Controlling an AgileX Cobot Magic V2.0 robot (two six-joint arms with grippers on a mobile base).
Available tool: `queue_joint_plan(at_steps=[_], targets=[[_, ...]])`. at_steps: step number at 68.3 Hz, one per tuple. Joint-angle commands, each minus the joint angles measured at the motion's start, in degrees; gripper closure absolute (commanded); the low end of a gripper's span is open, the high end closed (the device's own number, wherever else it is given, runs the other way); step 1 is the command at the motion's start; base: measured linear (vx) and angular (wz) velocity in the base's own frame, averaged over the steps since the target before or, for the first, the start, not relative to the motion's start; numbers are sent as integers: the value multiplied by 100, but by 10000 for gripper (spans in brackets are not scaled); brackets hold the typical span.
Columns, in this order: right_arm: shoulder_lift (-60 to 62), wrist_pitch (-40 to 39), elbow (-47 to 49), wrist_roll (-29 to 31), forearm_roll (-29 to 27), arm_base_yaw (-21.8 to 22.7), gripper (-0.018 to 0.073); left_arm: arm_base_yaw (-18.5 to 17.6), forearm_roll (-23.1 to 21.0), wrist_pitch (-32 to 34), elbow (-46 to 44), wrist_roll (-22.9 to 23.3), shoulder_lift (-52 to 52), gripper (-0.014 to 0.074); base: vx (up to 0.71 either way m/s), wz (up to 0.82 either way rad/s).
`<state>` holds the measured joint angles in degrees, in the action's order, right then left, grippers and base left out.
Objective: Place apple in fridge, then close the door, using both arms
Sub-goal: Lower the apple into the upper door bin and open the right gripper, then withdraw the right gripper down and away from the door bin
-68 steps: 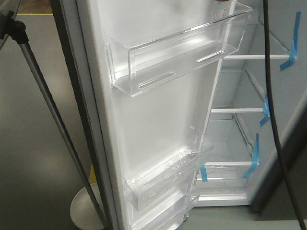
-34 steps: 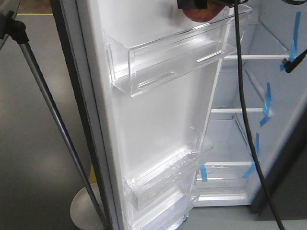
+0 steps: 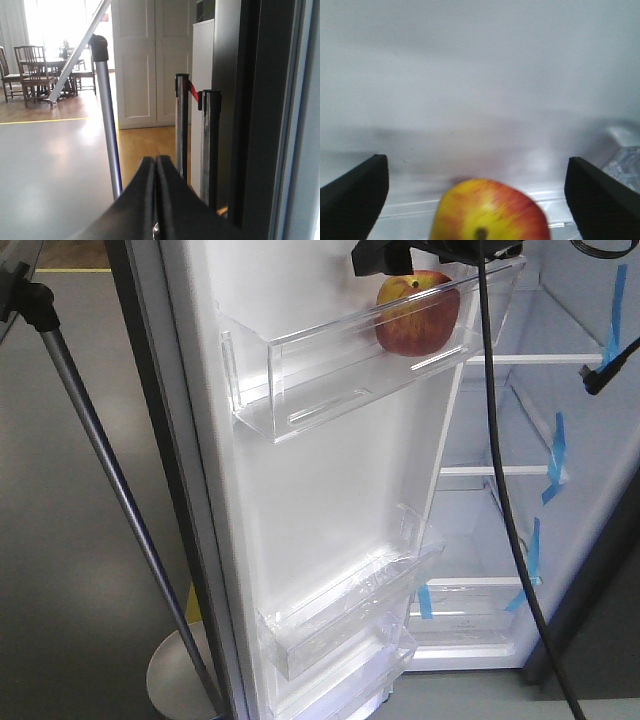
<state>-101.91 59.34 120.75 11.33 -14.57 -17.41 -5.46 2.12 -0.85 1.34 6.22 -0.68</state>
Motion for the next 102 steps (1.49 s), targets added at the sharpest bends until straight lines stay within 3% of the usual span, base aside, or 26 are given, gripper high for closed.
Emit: queue_joint_plan(at_steps=[1,23,33,46,76,102], targets=[[349,-256,165,12,-63,16,-140,-21,-47,407,-97,46,-78,603,0,0],[914,24,165,-296,22,16,-100,-21,-47,407,-97,46,-78,603,0,0],[1177,607,160,-720,356,16,-90,-21,-47,407,-97,46,-78,603,0,0],[1576,1169,-160,-763,413,16,-83,-21,-47,407,-97,46,-78,603,0,0],[4230,-1019,-5008,-751,375,16,-68,-21,-47,407,-97,46,-78,603,0,0],[6316,-1170,-7381,-772,376,16,-24,-21,-47,407,-97,46,-78,603,0,0]])
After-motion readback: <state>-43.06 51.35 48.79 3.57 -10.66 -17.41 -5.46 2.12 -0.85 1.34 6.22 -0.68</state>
